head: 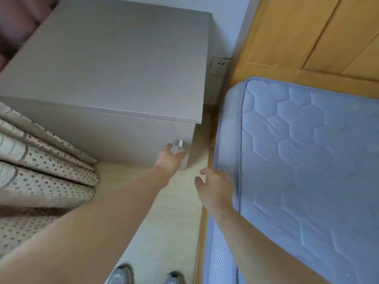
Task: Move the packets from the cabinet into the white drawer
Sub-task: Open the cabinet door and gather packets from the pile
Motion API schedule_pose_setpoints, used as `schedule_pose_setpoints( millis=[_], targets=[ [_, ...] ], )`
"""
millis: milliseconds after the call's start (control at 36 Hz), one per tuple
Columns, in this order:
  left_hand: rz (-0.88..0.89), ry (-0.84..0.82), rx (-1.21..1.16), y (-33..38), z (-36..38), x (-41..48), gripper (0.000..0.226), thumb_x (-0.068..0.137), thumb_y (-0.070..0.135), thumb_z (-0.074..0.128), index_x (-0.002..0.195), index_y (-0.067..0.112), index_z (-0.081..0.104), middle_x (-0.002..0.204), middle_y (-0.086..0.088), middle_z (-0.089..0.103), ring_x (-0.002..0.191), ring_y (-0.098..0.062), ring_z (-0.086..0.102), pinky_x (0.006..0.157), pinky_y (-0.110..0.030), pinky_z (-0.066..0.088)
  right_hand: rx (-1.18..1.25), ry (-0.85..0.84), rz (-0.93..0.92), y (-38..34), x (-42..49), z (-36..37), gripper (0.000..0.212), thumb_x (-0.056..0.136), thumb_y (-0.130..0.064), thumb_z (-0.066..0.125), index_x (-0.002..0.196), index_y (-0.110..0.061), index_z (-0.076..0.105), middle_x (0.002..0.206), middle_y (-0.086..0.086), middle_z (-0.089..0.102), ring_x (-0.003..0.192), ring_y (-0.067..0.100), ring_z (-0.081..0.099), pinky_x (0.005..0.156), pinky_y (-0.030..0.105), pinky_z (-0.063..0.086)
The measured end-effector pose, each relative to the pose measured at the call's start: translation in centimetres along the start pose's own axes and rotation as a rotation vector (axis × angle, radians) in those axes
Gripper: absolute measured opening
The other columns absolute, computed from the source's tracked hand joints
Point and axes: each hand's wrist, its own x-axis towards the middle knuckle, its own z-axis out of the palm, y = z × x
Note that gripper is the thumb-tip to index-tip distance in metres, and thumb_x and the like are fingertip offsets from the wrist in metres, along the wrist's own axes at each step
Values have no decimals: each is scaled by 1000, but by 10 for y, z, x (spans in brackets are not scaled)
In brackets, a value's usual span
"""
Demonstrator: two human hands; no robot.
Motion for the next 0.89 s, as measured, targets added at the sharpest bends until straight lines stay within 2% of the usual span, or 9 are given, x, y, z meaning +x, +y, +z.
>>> schedule_pose_setpoints(
  millis=[194, 278, 333, 389, 528, 639, 722, 778, 889],
  targets=[
    [-1, -115, -82, -9, 2, 20, 45, 95, 20, 51, 139, 18, 39, 136, -4, 43, 121, -22, 43, 90, -29, 34, 2, 67, 37, -3, 17, 17, 31, 94, -28, 49, 123, -21, 59, 118, -2, 62, 122, 20, 45, 103, 34, 30],
    [38, -98, 33, -24, -6, 12, 33, 93, 17, 54, 125, 12, 48, 122, -5, 44, 105, -22, 47, 79, -20, 34, 92, 140, 60, -8, 18, 18, 27, 92, -22, 53, 117, -18, 63, 112, 1, 65, 114, 23, 52, 101, 38, 36],
    [57, -108, 78, -41, -11, -3, 20, 92, 14, 55, 112, 14, 52, 116, -4, 42, 95, -16, 44, 64, -14, 34, 167, 183, 79, -12, 14, 20, 26, 90, -18, 56, 114, -14, 66, 111, 4, 67, 110, 27, 55, 97, 38, 40],
    [56, -122, 80, -61, -19, -20, 12, 91, 9, 56, 98, 17, 50, 111, -3, 43, 89, -12, 44, 57, -12, 32, 165, 187, 84, -15, 9, 23, 26, 89, -15, 57, 113, -12, 66, 111, 6, 67, 109, 28, 56, 95, 36, 41],
    [-11, -162, 46, -100, -44, -55, 25, 91, 0, 52, 82, 23, 49, 109, 1, 41, 76, -5, 47, 57, -4, 35, 225, 72, 53, -25, -10, 42, 28, 90, -9, 55, 116, -14, 64, 114, 1, 66, 110, 20, 57, 89, 26, 43],
    [-72, -156, 3, -123, -64, -77, 31, 91, -4, 48, 74, 22, 51, 104, 3, 43, 71, -3, 46, 54, -6, 34, 336, -26, -19, -27, -32, 62, 19, 90, -6, 54, 106, -10, 65, 91, -1, 66, 91, 15, 60, 75, 24, 43],
    [-130, -170, -36, -137, -80, -93, 20, 94, 9, 49, 78, 20, 55, 99, 11, 44, 78, 0, 46, 59, -2, 34, 382, -186, -3, -33, -53, 72, 11, 93, -13, 53, 90, -20, 61, 73, -13, 60, 74, 4, 56, 63, 15, 38],
    [-155, -154, -45, -148, -89, -105, 14, 94, 13, 50, 85, 19, 58, 99, 11, 44, 83, 1, 46, 63, -1, 34, 394, -267, 22, -39, -69, 79, 16, 93, -17, 53, 82, -27, 58, 63, -14, 58, 64, -1, 54, 59, 17, 39],
    [-221, -73, -37, -171, -109, -137, 13, 96, 19, 48, 97, 22, 61, 103, 8, 47, 91, -4, 49, 77, -3, 34, 354, -408, 38, -57, -103, 95, 17, 92, -22, 53, 80, -32, 58, 68, -13, 65, 67, 4, 59, 63, 25, 46]
  ],
)
